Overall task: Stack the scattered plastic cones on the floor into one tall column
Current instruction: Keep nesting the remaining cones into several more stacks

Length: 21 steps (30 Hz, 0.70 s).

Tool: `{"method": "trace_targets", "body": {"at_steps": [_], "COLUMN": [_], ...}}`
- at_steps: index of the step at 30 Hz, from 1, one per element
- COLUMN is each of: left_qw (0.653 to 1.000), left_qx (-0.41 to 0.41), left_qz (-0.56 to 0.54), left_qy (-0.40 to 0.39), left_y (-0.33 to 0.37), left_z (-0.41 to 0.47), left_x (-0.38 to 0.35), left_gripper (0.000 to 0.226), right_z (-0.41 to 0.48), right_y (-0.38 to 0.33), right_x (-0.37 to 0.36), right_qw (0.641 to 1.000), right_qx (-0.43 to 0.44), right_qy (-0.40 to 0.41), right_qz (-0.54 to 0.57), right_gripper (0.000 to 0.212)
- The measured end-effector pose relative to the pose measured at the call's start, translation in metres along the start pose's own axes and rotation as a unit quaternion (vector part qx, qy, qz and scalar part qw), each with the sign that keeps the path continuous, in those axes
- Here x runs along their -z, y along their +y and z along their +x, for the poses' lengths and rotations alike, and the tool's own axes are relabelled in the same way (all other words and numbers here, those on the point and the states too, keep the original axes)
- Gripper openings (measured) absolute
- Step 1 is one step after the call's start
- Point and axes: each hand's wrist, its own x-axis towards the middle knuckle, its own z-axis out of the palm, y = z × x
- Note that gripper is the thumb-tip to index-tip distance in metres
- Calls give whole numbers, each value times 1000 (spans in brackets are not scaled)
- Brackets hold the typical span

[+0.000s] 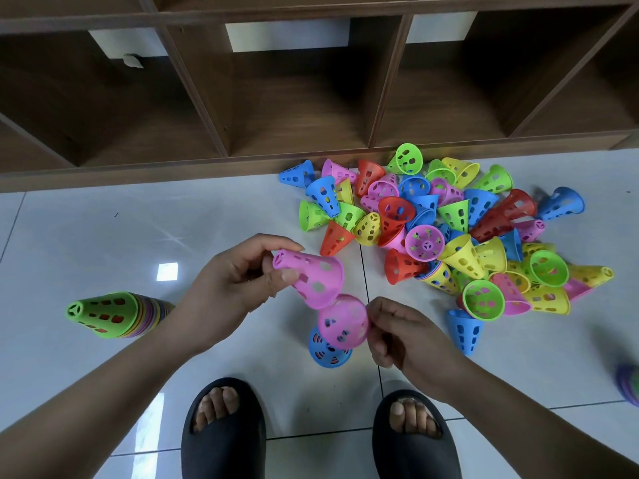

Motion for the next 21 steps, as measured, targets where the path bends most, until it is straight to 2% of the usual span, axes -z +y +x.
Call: {"method": "trace_targets", "body": {"at_steps": [2, 5, 9, 12, 15, 17, 19, 21], "left_qw": [1000, 995, 978, 954, 951, 953, 957, 961], "left_qx": [-3, 0, 6, -12, 12, 37, 68, 86], "left_qz": [-14, -18, 116, 225, 238, 221, 175, 144], "left_qy": [-24, -102, -174, -198, -194, -206, -221, -218], "left_y": [7, 1, -23, -39, -52, -54, -53, -54], "left_z": [-3, -7, -11, -16, -16, -12, -5, 6], "left_x": [-5, -15, -30, -47, -54, -53, -50, -46], "left_gripper": [31, 31, 30, 32, 35, 39, 43, 36], "right_z": [2, 10, 20, 24, 30, 35, 38, 42], "right_y": [5, 17, 28, 27, 21, 13, 3, -6], "right_x": [-2, -1, 4, 11, 26, 41, 57, 71], "right_qw": [998, 986, 969, 967, 950, 902, 819, 760], "right_qx": [-22, -54, -87, -73, -34, 30, 116, 187], "right_qy": [-7, 15, 56, 79, 133, 187, 226, 239], "right_qz": [-54, -158, -223, -231, -281, -389, -515, -575], "right_gripper": [25, 19, 16, 10, 5, 8, 14, 22]}}
